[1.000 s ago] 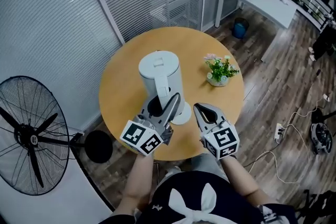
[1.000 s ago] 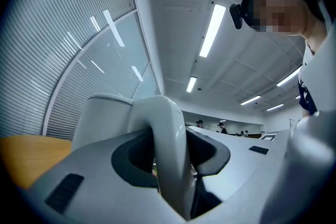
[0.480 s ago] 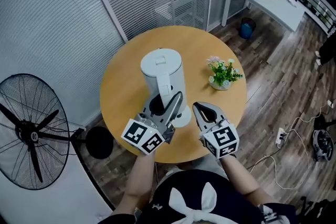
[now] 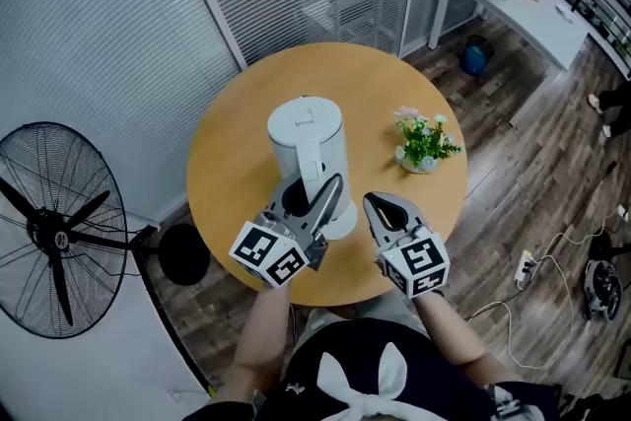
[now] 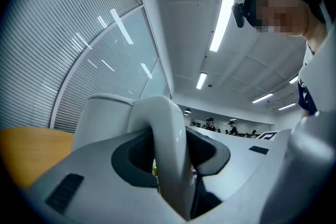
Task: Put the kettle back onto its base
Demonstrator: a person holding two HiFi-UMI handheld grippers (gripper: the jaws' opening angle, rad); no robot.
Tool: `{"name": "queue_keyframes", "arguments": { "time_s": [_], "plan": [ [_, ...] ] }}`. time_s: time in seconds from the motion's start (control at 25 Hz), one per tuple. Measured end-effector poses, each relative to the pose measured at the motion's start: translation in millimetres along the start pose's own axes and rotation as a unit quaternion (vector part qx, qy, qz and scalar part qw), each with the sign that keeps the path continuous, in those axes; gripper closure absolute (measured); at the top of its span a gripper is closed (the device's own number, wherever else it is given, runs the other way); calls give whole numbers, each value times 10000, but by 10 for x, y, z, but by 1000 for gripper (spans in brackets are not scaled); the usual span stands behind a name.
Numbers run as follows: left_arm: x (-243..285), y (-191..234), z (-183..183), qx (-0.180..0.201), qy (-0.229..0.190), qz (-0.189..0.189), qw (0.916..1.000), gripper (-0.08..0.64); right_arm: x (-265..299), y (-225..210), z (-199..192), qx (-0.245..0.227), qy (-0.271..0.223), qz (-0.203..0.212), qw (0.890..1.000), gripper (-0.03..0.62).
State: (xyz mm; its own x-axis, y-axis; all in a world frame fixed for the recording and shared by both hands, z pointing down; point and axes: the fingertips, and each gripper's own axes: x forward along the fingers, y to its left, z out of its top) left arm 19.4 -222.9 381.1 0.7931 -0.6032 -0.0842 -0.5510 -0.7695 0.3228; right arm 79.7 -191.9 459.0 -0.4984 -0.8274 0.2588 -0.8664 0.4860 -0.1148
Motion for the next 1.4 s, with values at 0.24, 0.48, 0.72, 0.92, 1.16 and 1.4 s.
{"name": "queue_keyframes", "arguments": {
  "time_s": [0.24, 0.48, 0.72, 0.92, 1.16, 1.4],
  "plan": [
    [57, 66, -138, -10, 75, 209, 9998, 396, 38, -53, -71, -4, 101, 222, 9997, 569],
    [104, 120, -298, -144, 111, 419, 9990, 394, 70, -103, -128, -37, 220, 457, 9987, 569],
    [121, 189, -445, -222, 141, 588, 9979, 396, 124, -159, -181, -74, 308, 638, 9975, 569],
    [146, 254, -592, -252, 215, 763, 9965, 394, 157, -225, -228, -56, 335, 736, 9967, 569],
    [179, 353, -768, -282, 316, 947, 9946, 394, 201, -295, -299, -37, 406, 800, 9960, 569],
    [217, 411, -943, -286, 478, 1026, 9932, 394, 221, -350, -354, -6, 490, 852, 9952, 569]
  ]
}}
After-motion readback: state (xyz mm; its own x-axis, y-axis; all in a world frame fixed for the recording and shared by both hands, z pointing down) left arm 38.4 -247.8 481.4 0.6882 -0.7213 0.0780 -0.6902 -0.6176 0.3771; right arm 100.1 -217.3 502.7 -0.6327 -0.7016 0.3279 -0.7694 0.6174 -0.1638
